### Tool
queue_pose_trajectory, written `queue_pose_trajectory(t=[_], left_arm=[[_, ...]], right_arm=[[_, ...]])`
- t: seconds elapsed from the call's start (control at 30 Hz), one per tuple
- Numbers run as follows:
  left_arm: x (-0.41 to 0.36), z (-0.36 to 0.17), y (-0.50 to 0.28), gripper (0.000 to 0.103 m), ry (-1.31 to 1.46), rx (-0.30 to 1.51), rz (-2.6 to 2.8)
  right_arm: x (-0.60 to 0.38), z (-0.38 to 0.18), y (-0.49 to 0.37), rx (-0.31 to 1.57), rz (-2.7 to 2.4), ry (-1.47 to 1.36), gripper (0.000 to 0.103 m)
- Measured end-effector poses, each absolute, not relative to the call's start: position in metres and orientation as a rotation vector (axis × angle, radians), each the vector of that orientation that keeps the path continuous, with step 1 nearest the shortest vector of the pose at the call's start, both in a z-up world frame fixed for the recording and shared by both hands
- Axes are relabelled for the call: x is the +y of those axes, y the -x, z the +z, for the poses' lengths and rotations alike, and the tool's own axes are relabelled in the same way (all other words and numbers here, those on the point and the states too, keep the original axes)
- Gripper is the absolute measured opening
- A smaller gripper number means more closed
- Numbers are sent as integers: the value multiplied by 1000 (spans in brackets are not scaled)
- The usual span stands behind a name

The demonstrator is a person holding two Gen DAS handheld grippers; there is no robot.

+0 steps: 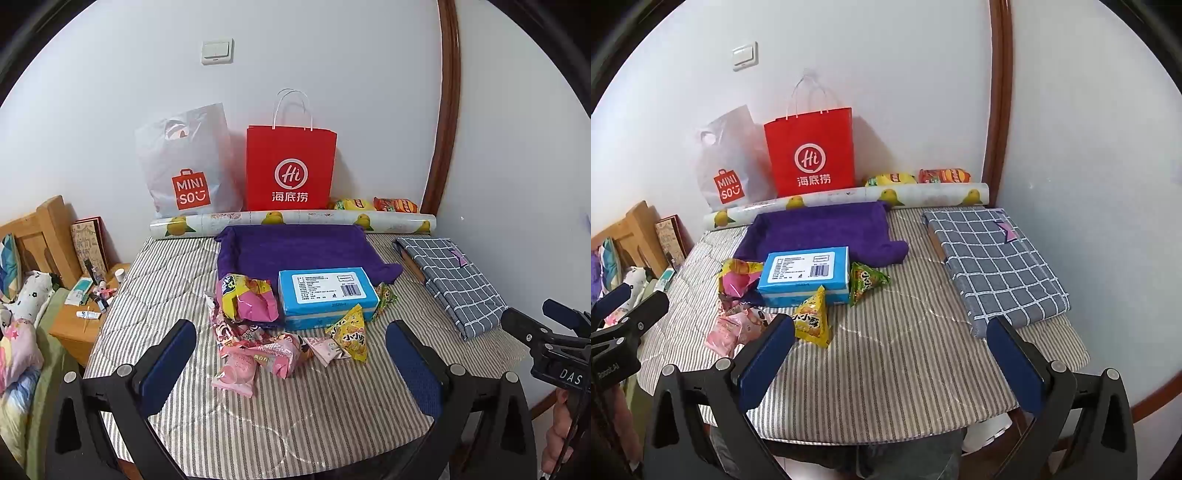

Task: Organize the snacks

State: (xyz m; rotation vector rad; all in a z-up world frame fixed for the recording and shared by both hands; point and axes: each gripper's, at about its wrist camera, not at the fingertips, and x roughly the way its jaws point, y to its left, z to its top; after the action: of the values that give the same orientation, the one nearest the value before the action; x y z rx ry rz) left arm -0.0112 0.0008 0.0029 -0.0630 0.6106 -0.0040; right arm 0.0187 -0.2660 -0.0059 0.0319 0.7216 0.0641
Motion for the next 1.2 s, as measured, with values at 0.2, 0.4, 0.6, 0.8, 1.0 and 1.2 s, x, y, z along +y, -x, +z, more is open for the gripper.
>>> queue_pose_trajectory(t=[0.2,0.4,0.6,0.8,1.0,1.2], left_arm=[[1,4,14,103,67,602,-2],[-1,4,17,103,64,598,2],[-1,4,18,103,63,597,1],[-1,4,17,103,64,598,3],[-1,4,18,103,66,597,2],[0,4,18,103,67,597,0]], right_arm=[[-267,-4,-14,710,74,-38,102],[-265,-3,-10,700,80,-38,102],[-263,-2,-8,695,86,-39,102],[-260,-2,-8,696,89,-38,102],[-258,-2,-8,693,92,-41,102],[-257,-2,-7,694,98,-40,102]])
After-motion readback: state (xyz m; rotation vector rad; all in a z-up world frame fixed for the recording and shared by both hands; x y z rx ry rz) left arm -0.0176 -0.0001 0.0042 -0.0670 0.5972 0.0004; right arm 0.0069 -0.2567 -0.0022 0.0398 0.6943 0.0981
